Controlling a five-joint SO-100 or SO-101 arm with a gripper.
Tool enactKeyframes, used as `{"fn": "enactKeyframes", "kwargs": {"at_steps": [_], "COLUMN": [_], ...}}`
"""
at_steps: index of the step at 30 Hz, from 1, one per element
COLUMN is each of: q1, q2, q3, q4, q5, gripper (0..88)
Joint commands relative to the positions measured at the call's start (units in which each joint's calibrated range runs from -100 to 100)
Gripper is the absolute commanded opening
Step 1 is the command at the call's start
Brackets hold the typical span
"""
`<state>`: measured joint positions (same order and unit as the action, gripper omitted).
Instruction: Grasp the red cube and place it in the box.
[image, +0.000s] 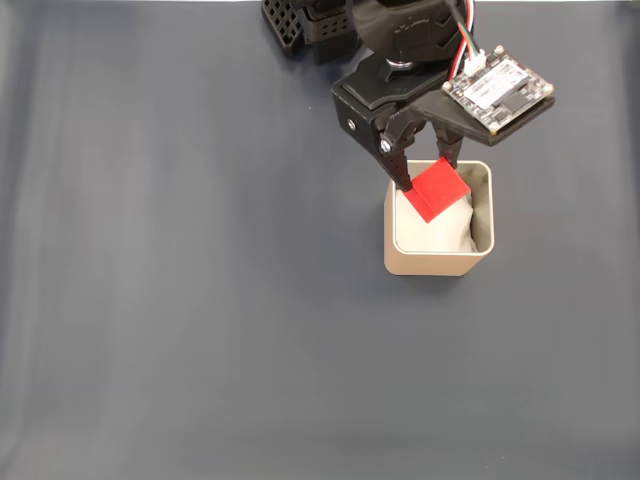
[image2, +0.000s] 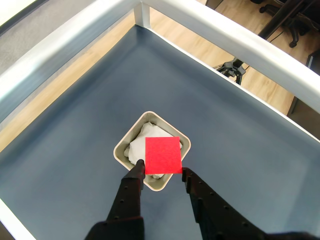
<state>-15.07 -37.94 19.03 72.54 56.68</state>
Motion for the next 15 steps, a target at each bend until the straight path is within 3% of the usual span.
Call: {"fn": "enactKeyframes", "kwargs": {"at_steps": [1, 11, 15], "q1": [-0.2, -1.2, -1.7], "q2": [0.2, 0.2, 0.0], "q3": [-3.3, -3.3, -3.2], "q4": [-1.0, -1.1, -1.1], "q5": [-0.2, -0.8, -1.7], "gripper": [0.2, 1.5, 7.9]}}
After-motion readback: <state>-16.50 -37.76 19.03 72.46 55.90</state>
